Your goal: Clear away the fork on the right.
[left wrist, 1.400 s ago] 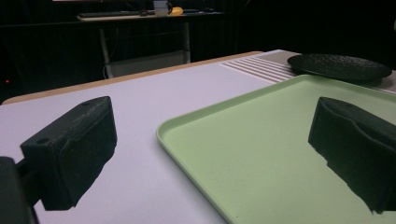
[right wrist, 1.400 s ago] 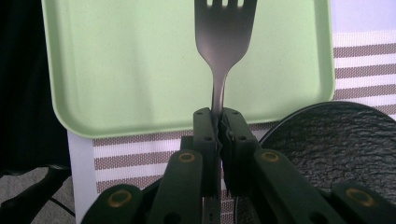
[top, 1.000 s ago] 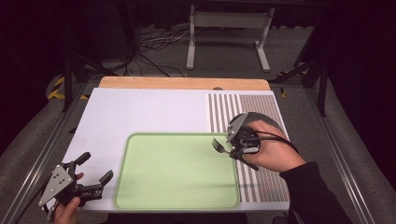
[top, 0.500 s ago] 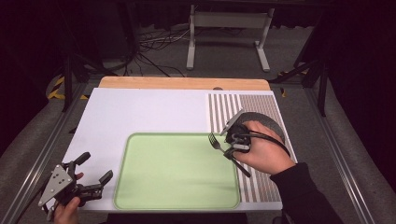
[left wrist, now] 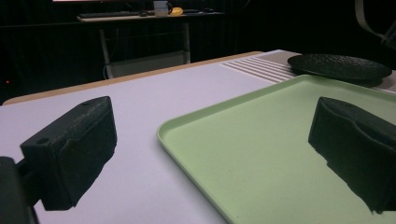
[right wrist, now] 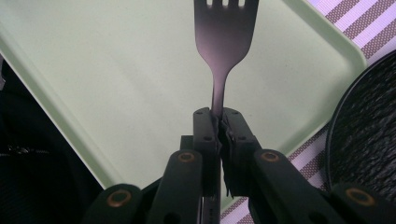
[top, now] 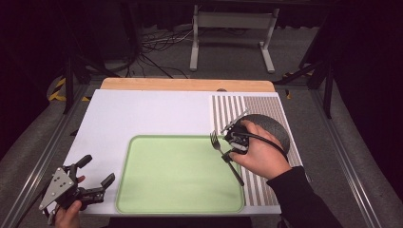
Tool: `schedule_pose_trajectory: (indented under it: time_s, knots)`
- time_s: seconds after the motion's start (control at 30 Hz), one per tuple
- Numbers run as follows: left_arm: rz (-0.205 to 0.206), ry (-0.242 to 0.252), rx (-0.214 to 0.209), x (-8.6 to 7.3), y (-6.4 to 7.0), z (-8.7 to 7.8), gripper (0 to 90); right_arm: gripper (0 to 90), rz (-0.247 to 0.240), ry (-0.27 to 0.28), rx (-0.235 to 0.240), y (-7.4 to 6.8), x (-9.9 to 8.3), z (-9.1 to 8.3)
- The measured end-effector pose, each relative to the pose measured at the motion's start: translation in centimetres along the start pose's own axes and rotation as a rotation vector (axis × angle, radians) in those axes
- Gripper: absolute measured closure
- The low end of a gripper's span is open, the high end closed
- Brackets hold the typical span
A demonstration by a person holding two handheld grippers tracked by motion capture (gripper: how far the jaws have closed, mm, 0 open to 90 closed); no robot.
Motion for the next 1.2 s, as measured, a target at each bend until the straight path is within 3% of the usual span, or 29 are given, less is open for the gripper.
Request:
schedule_pose_trajectory:
  time_s: [0.67, 0.8, 1.03, 1.2]
  knots:
    - [0.002, -0.004, -0.001, 0.0, 0.0, 0.0, 1.7, 84.9, 0.187, 0.002, -0.018, 0.0, 0.7, 1.8]
    - [0.003, -0.004, -0.001, 0.0, 0.1, 0.0, 1.7, 84.9, 0.2, -0.007, 0.019, 0.0, 0.7, 2.1]
    - [0.002, -0.004, 0.0, 0.0, 0.1, 0.0, 1.7, 84.7, 0.174, -0.008, 0.012, 0.1, 0.8, 3.1]
    - [0.002, -0.004, 0.001, 0.0, 0.1, 0.0, 1.7, 84.7, 0.206, -0.043, 0.018, 0.6, 0.3, 4.2]
Point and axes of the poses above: each handheld gripper's, and its own axes: z roughly forward along the jaws, x roughly out of its top, y roughly to its right, the point moved 4 cm from there along z, roughly forward along the jaws, and after that the axes turned 3 degrees about x, right-handed, at the moved point
